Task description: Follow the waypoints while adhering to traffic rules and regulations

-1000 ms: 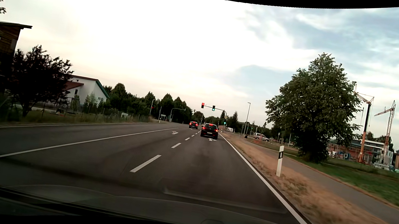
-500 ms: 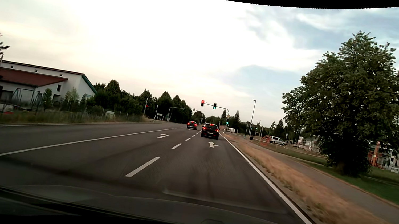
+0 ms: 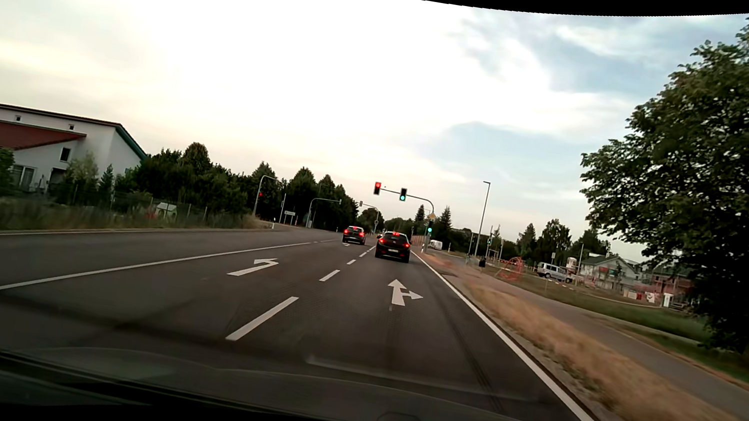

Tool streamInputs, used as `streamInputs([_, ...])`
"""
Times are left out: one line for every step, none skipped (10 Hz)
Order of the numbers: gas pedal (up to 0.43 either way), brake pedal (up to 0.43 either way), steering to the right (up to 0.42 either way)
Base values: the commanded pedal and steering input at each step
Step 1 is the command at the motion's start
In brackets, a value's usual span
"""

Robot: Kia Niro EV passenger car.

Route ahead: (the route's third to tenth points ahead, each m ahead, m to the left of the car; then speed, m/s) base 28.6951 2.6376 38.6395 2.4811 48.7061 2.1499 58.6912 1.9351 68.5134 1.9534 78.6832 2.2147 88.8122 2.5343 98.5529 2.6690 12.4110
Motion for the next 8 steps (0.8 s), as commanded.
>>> streamInputs([0.0, 0.006, 0.002])
streamInputs([0.0, 0.006, 0.001])
streamInputs([0.0, 0.006, 0.001])
streamInputs([0.0, 0.006, 0.001])
streamInputs([0.0, 0.006, 0.001])
streamInputs([0.0, 0.006, 0.001])
streamInputs([0.0, 0.03, 0.001])
streamInputs([0.0, 0.073, 0.001])
